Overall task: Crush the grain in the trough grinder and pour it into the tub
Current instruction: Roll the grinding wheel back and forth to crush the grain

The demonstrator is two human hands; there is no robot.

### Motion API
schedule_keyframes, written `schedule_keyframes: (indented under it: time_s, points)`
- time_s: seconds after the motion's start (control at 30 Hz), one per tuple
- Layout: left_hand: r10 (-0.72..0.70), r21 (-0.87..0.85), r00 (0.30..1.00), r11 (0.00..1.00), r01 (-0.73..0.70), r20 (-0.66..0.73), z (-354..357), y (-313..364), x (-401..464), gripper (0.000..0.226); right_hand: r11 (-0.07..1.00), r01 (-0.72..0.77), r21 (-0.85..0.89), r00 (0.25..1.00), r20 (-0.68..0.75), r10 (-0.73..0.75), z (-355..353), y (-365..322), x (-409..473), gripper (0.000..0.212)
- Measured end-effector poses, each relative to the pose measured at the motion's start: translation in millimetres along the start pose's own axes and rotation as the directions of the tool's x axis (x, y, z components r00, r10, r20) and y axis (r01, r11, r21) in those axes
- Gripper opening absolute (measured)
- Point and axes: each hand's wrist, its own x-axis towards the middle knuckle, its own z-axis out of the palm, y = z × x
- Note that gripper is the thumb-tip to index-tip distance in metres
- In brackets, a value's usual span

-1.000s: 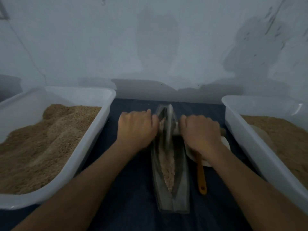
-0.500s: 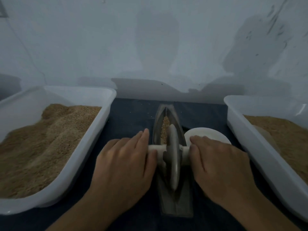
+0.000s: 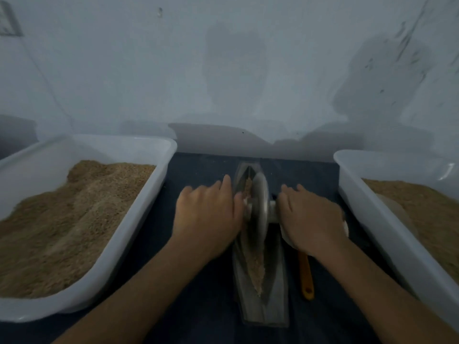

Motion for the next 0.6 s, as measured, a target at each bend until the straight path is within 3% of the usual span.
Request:
schedule_keyframes:
  time_s: [0.13, 0.27, 0.33, 0.47, 0.6]
  points:
    - [0.080, -0.165, 0.983, 0.980, -0.107, -0.164, -12, -9, -65, 0.059, 0.989, 0.124, -0.080, 0.955, -0.263, -0.141, -16, -3, -64, 0.056]
    - [0.010, -0.059, 0.999, 0.998, -0.012, -0.034, -2, -6, -20, 0.059, 0.993, 0.088, -0.073, 0.993, -0.076, -0.094, -15, -12, -22, 0.059]
    - [-0.040, 0.028, 0.996, 0.999, 0.038, 0.082, 15, -3, 22, 0.058, 0.994, 0.017, -0.103, 1.000, -0.018, -0.019, -7, -10, 24, 0.050]
    - [-0.196, -0.062, 0.968, 0.976, 0.207, 0.158, 28, -7, 79, 0.056, 0.988, -0.134, -0.079, 0.989, 0.060, 0.139, -6, -9, 92, 0.052]
    - [-0.028, 0.059, 0.994, 0.998, 0.021, 0.109, 21, -6, 41, 0.036, 0.995, -0.051, -0.080, 0.999, -0.005, 0.051, -6, -13, 59, 0.053]
